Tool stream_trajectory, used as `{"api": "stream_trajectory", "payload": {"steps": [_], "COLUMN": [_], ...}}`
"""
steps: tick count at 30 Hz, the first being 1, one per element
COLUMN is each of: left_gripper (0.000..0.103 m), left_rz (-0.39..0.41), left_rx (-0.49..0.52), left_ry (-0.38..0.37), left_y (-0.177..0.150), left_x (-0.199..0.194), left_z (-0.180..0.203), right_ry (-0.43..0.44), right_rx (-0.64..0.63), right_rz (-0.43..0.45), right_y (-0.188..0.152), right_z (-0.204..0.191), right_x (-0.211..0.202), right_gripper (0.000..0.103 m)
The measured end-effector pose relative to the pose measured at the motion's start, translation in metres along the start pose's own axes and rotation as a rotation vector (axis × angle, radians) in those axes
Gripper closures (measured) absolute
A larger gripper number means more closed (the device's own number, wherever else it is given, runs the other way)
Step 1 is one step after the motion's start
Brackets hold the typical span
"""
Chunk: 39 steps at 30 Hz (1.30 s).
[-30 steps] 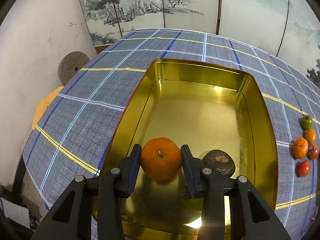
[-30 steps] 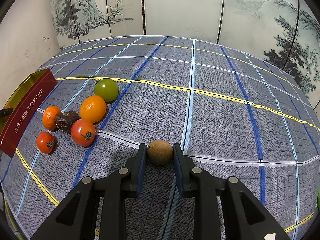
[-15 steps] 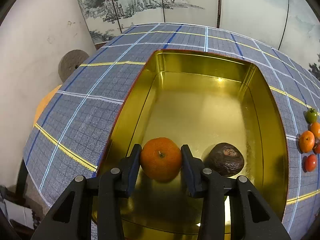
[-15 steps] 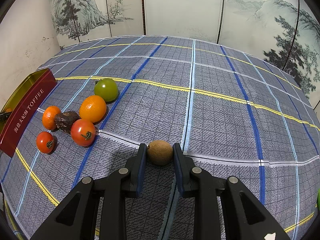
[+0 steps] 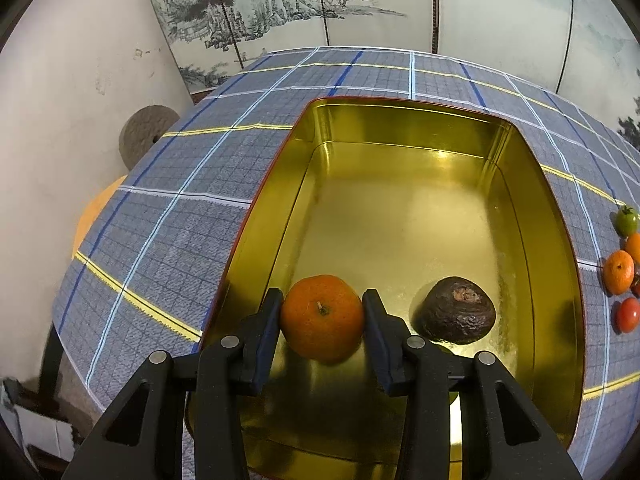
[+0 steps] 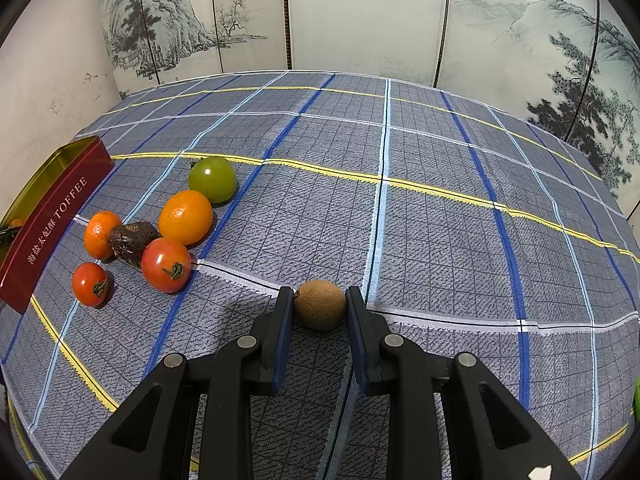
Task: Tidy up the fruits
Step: 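Lower the tangerine into the tin and open the left gripper, then carry the kiwi over the tin with the right gripper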
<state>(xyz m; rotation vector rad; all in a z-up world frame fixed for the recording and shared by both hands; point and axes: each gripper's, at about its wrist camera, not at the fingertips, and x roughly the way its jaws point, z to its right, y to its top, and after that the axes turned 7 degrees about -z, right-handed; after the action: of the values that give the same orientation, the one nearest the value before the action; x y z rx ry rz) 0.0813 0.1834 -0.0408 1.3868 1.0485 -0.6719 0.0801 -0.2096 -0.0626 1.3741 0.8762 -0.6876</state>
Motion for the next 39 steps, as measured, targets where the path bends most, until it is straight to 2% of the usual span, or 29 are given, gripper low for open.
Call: {"api": "stream_trajectory", "payload": {"steps": [9, 27, 39], "left_gripper": [0.051, 0.046, 0.038], "left_rz": [0.073, 0.201, 0.226], "left_rx": [0.040, -0.009, -0.019], "left_ry": [0.045, 0.022, 0.027], "left_y": [-0.003, -0.027, -0.037], "left_x": [-0.022, -0.087, -0.098], "left_z": [0.007, 0.002, 0.001], "right_ry": [-0.001, -0.006, -0.008], "right_rx": [-0.001, -0.003, -0.005], "right_rz": [0.000, 0.000, 0.000], "right_y": [0.000, 0.000, 0.000], "right_z": [0.000, -0.001, -0.002], "right_x": [0.000, 0.001, 0.001], "right_gripper": [0.079, 0.079, 0.079]}}
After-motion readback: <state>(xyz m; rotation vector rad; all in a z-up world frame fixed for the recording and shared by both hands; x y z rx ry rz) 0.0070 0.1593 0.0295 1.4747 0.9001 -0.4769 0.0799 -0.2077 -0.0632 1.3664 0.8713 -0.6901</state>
